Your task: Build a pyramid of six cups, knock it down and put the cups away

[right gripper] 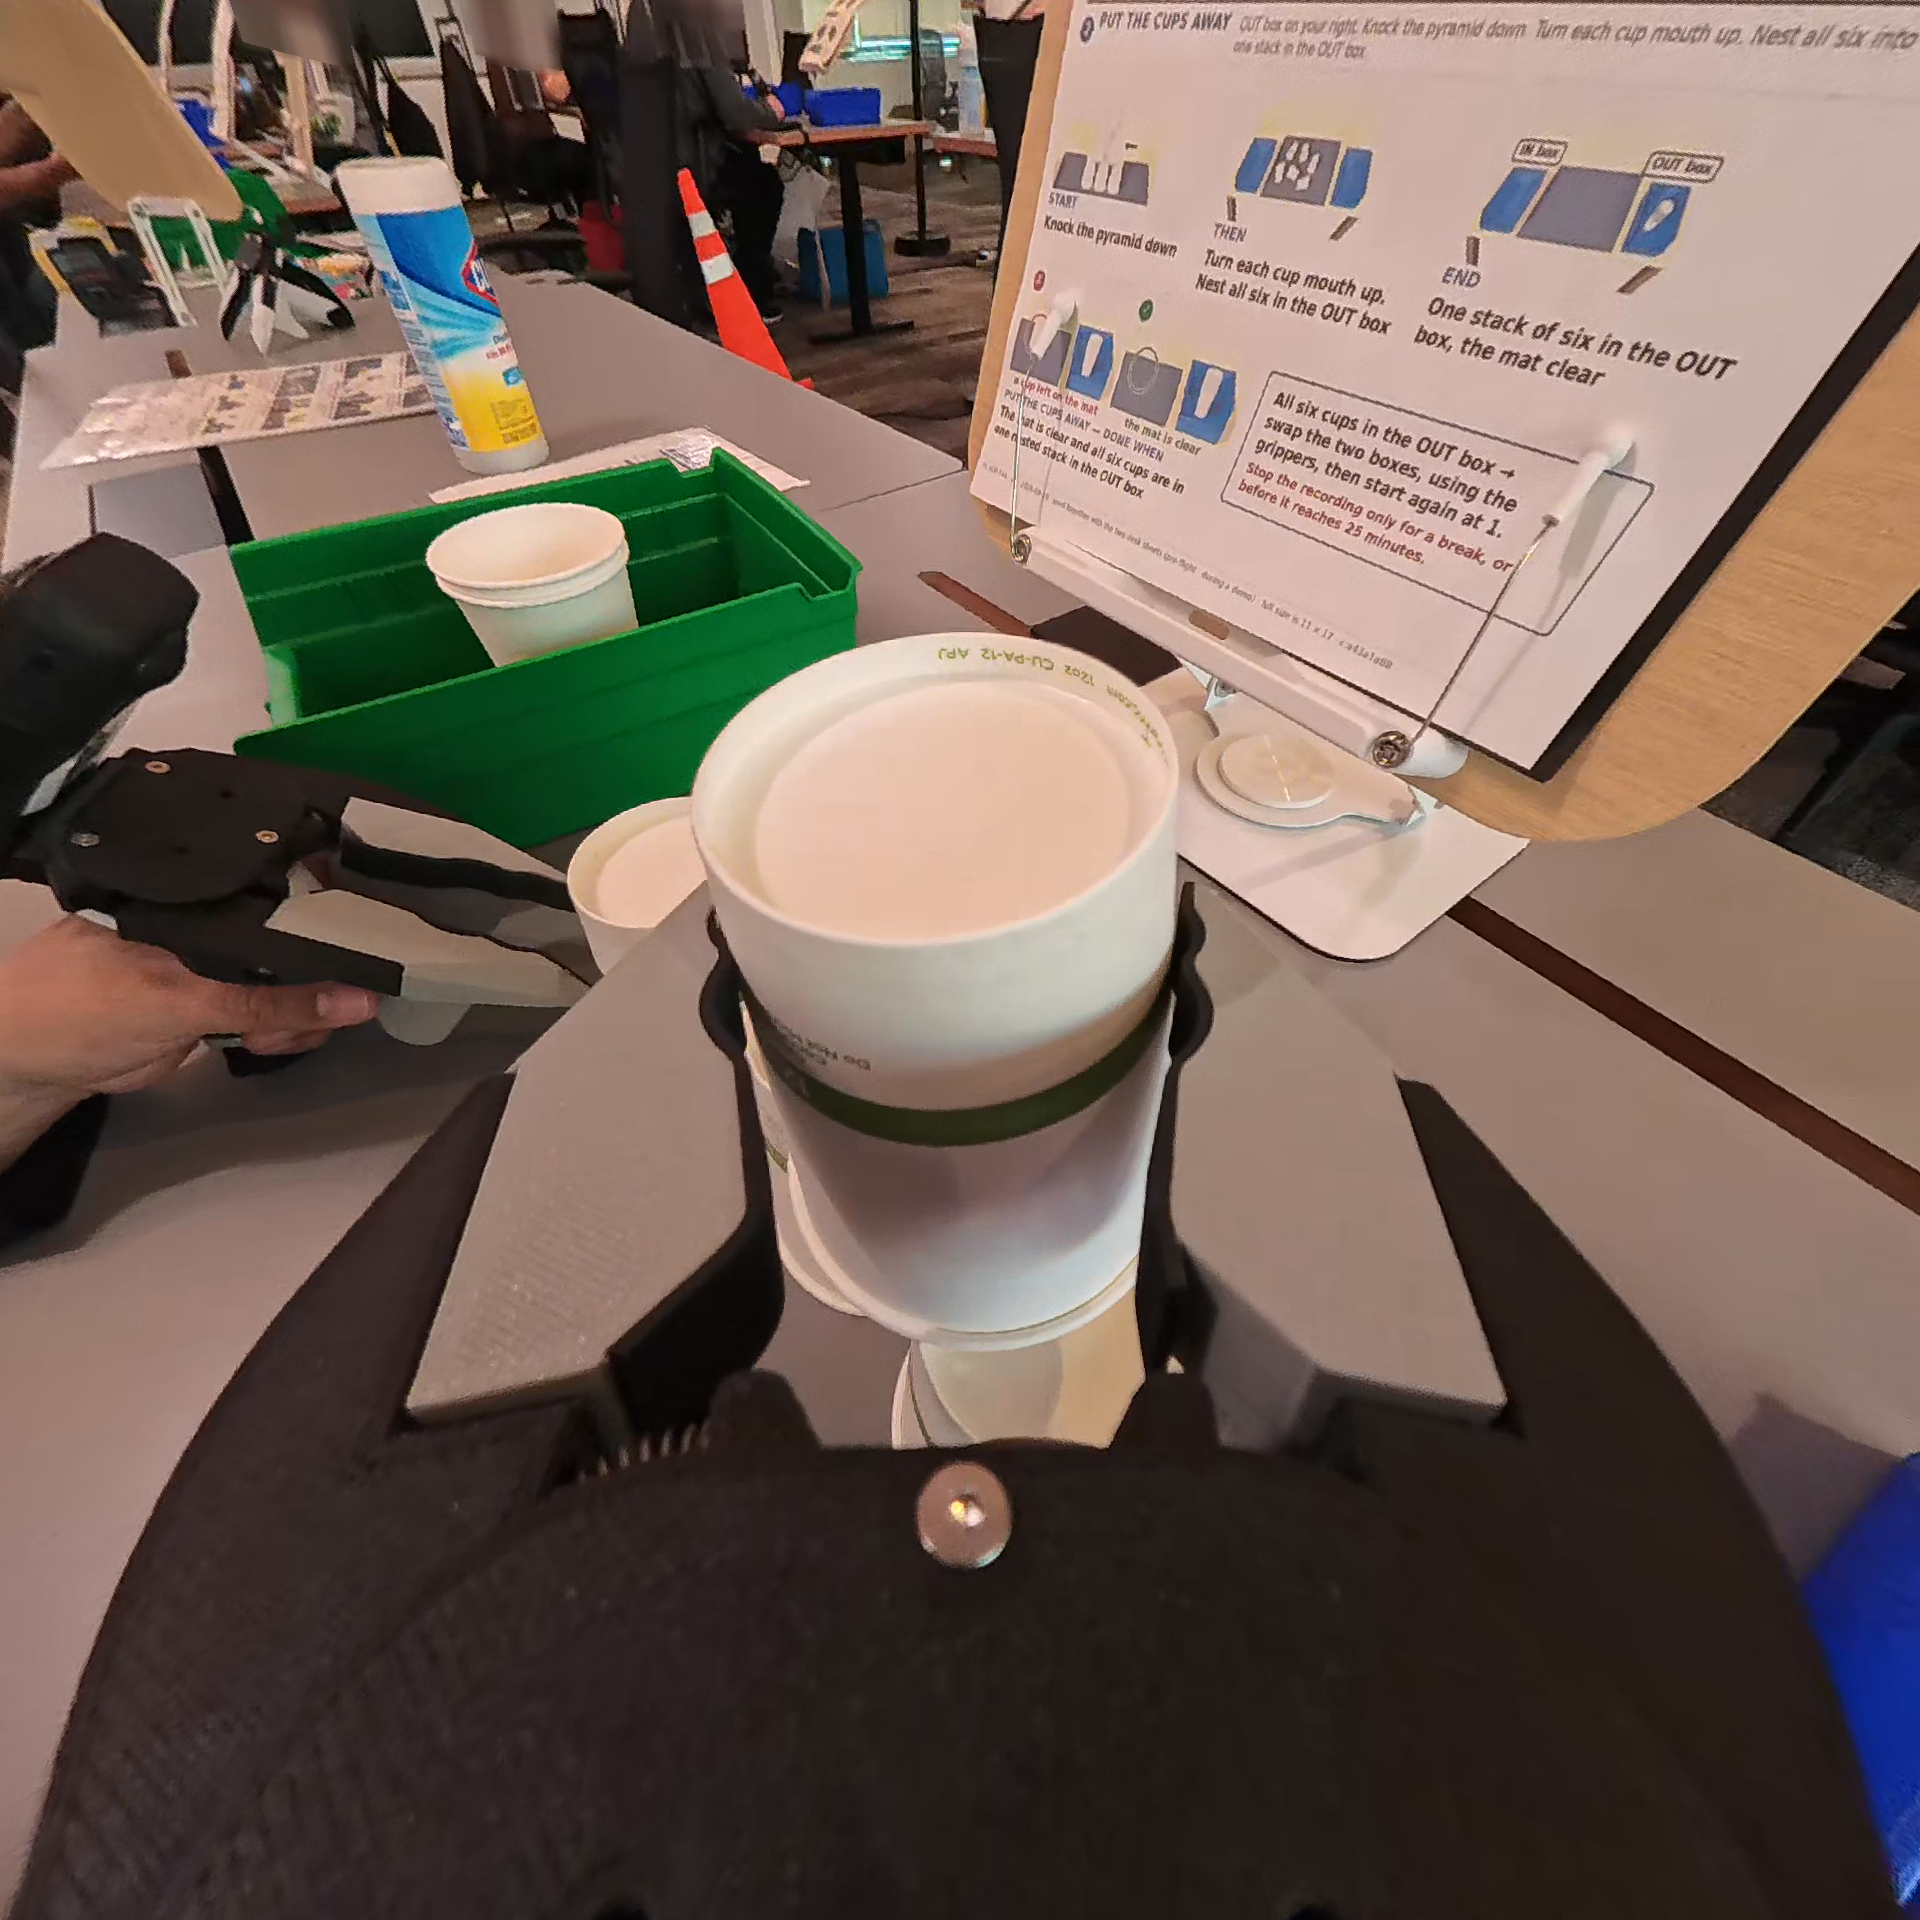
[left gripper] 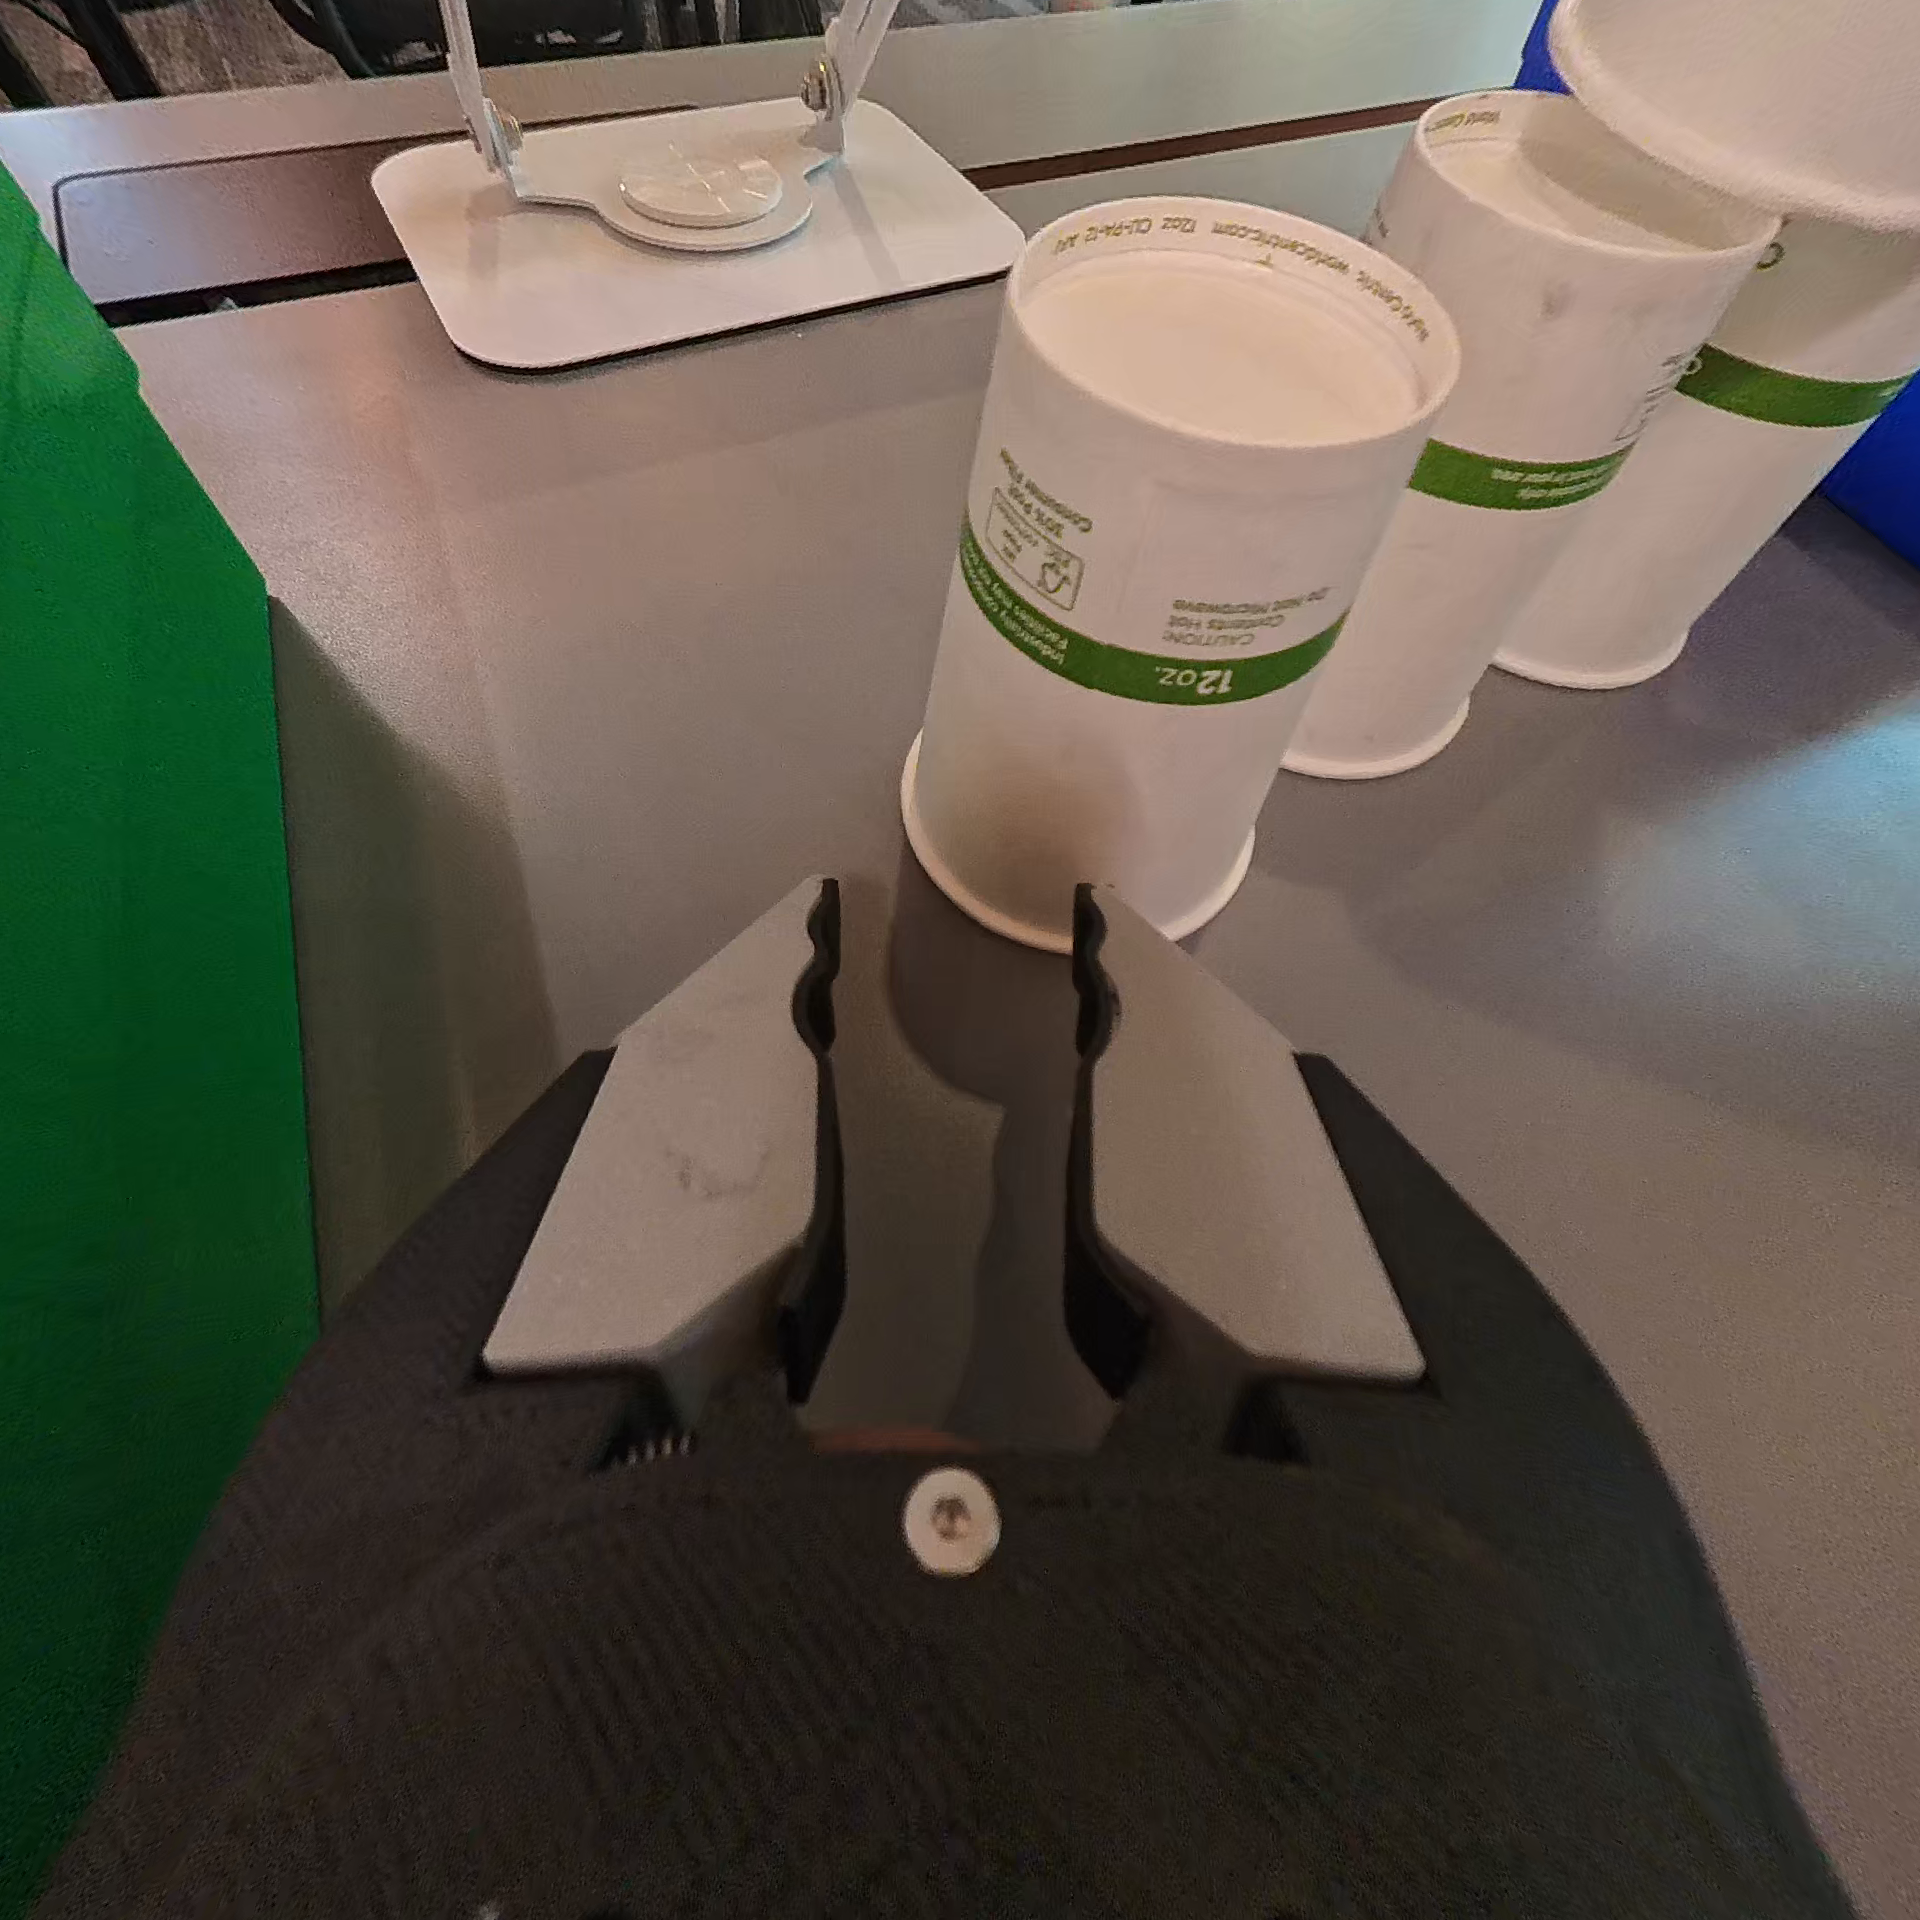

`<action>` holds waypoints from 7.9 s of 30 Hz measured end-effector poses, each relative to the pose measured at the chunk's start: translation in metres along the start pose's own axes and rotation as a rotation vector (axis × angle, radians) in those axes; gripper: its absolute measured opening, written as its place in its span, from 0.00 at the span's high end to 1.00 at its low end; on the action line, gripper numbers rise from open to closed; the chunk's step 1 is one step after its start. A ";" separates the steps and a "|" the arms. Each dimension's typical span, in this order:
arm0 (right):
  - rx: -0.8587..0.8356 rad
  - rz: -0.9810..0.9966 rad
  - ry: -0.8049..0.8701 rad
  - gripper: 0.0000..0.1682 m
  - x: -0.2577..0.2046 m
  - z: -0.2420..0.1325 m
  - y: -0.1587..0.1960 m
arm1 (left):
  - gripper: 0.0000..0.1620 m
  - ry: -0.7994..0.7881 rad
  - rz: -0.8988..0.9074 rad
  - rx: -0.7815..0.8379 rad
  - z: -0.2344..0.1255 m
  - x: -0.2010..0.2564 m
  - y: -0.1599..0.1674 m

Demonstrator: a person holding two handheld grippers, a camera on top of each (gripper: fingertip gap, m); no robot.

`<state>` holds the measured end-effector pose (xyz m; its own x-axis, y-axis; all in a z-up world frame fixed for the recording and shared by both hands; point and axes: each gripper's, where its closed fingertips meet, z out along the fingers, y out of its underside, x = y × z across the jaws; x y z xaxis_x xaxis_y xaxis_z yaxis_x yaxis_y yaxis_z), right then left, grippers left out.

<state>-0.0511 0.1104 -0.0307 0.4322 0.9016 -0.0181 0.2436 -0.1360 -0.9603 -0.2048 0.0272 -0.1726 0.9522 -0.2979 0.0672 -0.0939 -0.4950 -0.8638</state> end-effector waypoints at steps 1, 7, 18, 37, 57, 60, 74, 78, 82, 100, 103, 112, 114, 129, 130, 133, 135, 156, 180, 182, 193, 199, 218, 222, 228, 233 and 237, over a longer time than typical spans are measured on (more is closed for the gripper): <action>0.004 0.002 -0.002 0.52 0.000 0.000 0.000 | 0.73 0.000 0.000 0.000 0.000 0.000 0.000; 0.017 0.022 -0.013 0.52 0.001 -0.001 0.001 | 0.73 -0.002 0.003 -0.004 0.000 0.000 0.001; 0.046 -0.015 -0.003 0.51 0.001 -0.003 -0.002 | 0.73 0.001 0.001 -0.005 0.001 0.000 0.001; 0.418 -0.076 0.192 0.43 0.006 -0.070 -0.037 | 0.68 0.015 -0.004 0.001 0.000 0.001 0.000; 0.502 -0.067 0.093 0.52 -0.036 -0.085 -0.007 | 0.67 -0.332 0.204 0.031 -0.115 -0.099 -0.076; 0.490 -0.133 0.109 0.52 -0.045 -0.082 -0.006 | 0.68 -0.374 0.222 -0.027 -0.117 -0.122 -0.087; 0.417 -0.133 0.028 0.56 -0.063 -0.062 0.009 | 0.99 -0.316 0.206 -0.262 -0.084 -0.159 -0.057; 0.410 -0.149 0.022 0.57 -0.068 -0.060 0.010 | 0.99 -0.360 0.211 -0.187 -0.100 -0.164 -0.077; 0.405 -0.152 -0.022 0.56 -0.077 -0.057 0.012 | 0.99 -0.368 0.206 -0.036 -0.124 -0.152 -0.112; 0.361 -0.235 -0.224 0.58 -0.131 -0.044 0.027 | 0.99 -0.504 0.392 0.156 -0.148 -0.110 -0.118; 0.359 -0.237 -0.239 0.57 -0.134 -0.044 0.027 | 1.00 -0.486 0.348 0.223 -0.154 -0.108 -0.125; 0.350 -0.246 -0.446 0.59 -0.173 -0.050 0.034 | 1.00 0.013 0.303 0.718 -0.205 0.037 -0.184; 0.349 -0.253 -0.503 0.60 -0.185 -0.053 0.035 | 1.00 0.176 0.287 0.794 -0.216 0.079 -0.186; 0.517 -0.076 -0.517 0.61 -0.161 -0.077 0.004 | 1.00 0.610 -0.032 0.697 -0.165 0.147 -0.137; 0.524 -0.079 -0.502 0.59 -0.160 -0.078 0.003 | 1.00 0.610 -0.033 0.681 -0.162 0.147 -0.134; 0.549 -0.077 -0.456 0.51 -0.154 -0.078 -0.001 | 1.00 0.627 -0.038 0.615 -0.151 0.151 -0.121; 0.566 -0.067 -0.441 0.49 -0.150 -0.079 -0.004 | 1.00 0.635 -0.033 0.563 -0.142 0.154 -0.110; 0.550 -0.057 -0.435 0.52 -0.145 -0.078 -0.003 | 0.99 0.779 -0.024 0.348 -0.103 0.193 -0.052; 0.409 -0.025 -0.204 0.52 -0.103 -0.056 -0.005 | 0.50 0.070 0.240 0.022 -0.042 0.074 0.016; 0.396 -0.043 -0.204 0.52 -0.107 -0.051 -0.005 | 0.50 0.112 0.262 0.047 -0.047 0.084 0.009; 0.282 -0.092 -0.033 0.52 -0.107 -0.016 -0.041 | 0.53 0.009 0.335 -0.053 -0.025 0.063 0.029; 0.105 -0.119 0.121 0.51 -0.101 0.022 -0.052 | 0.58 0.011 0.328 -0.081 -0.022 0.062 0.033; -0.124 0.038 0.484 0.51 -0.050 0.063 -0.025 | 0.58 0.079 0.257 -0.071 -0.024 0.063 0.032; -0.103 0.046 0.535 0.52 -0.048 0.065 -0.026 | 0.59 0.078 0.263 -0.069 -0.024 0.064 0.031; -0.118 0.066 0.582 0.52 -0.040 0.068 -0.025 | 0.59 0.078 0.266 -0.074 -0.023 0.064 0.032; -0.161 0.080 0.605 0.51 -0.033 0.074 -0.017 | 0.59 0.083 0.266 -0.079 -0.023 0.064 0.033; -0.167 0.102 0.595 0.51 -0.030 0.077 -0.011 | 0.60 0.083 0.265 -0.080 -0.023 0.064 0.033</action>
<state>-0.1338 0.1160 -0.0411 0.8580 0.5044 0.0972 0.2875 -0.3147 -0.9046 -0.1533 -0.0272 -0.1853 0.8646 -0.4897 -0.1124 -0.3624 -0.4528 -0.8147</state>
